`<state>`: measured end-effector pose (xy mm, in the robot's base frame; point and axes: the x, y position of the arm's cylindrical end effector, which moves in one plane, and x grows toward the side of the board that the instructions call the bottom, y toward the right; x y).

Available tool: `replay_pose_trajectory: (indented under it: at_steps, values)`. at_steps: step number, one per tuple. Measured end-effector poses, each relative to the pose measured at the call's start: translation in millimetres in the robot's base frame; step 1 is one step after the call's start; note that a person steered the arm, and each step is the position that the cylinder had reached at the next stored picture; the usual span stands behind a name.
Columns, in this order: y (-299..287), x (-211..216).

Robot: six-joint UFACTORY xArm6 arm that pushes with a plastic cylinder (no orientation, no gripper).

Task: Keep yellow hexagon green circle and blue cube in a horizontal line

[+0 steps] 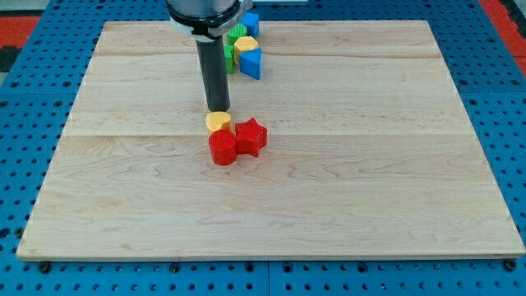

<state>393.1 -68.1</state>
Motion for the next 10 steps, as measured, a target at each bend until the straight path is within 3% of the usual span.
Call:
replay_pose_trajectory:
  at_steps: [2,3,5,7,10]
  values:
    - [-9,-1]
    - [-42,-13]
    - [-95,-136]
    - [-78,-202]
    - [116,-189]
